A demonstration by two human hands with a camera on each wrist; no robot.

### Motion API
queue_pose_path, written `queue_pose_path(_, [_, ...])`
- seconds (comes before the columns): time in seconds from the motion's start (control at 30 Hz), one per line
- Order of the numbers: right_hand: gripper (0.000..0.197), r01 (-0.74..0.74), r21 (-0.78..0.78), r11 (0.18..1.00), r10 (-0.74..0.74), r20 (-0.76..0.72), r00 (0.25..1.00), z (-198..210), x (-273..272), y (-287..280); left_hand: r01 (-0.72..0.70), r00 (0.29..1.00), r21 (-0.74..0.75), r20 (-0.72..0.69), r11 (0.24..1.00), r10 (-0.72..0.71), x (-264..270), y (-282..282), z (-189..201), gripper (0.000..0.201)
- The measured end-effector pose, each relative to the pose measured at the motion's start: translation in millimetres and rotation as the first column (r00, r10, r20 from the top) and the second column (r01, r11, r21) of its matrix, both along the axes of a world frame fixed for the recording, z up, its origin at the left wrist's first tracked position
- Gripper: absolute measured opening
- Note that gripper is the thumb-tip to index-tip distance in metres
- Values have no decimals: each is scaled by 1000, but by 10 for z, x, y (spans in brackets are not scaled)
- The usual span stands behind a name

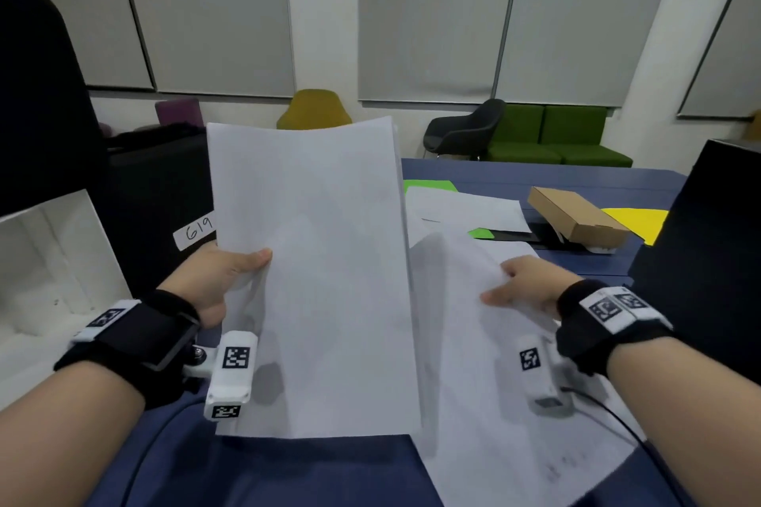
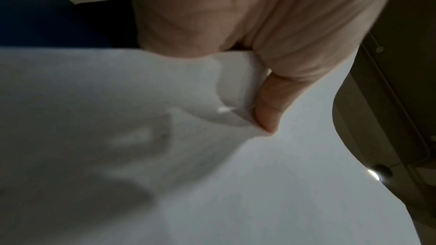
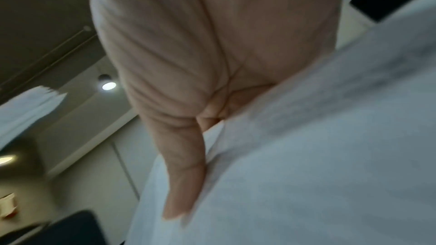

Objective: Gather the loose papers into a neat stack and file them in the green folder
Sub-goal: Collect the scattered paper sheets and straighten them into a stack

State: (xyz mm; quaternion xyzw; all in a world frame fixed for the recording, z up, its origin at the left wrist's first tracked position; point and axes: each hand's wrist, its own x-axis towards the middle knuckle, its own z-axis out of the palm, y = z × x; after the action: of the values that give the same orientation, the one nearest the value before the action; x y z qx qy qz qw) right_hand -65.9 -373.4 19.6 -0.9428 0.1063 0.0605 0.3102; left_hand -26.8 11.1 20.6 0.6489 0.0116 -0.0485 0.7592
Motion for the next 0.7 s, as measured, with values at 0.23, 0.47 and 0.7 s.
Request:
queue_pose_path(0.23, [49, 318, -264, 911, -349, -79, 934, -226, 265, -615, 22, 999, 70, -47, 997, -19, 41, -346, -148, 30])
queue_pose_path(0.47, [59, 259, -534, 805, -411, -186, 892, -518, 196, -635, 23, 995, 109, -100, 994, -12, 170, -591, -350, 32])
queue_pose_path(0.7, [65, 337, -429, 838, -449, -192, 873, -519, 172, -734, 15, 992, 128, -124, 992, 1, 190, -577, -428, 30])
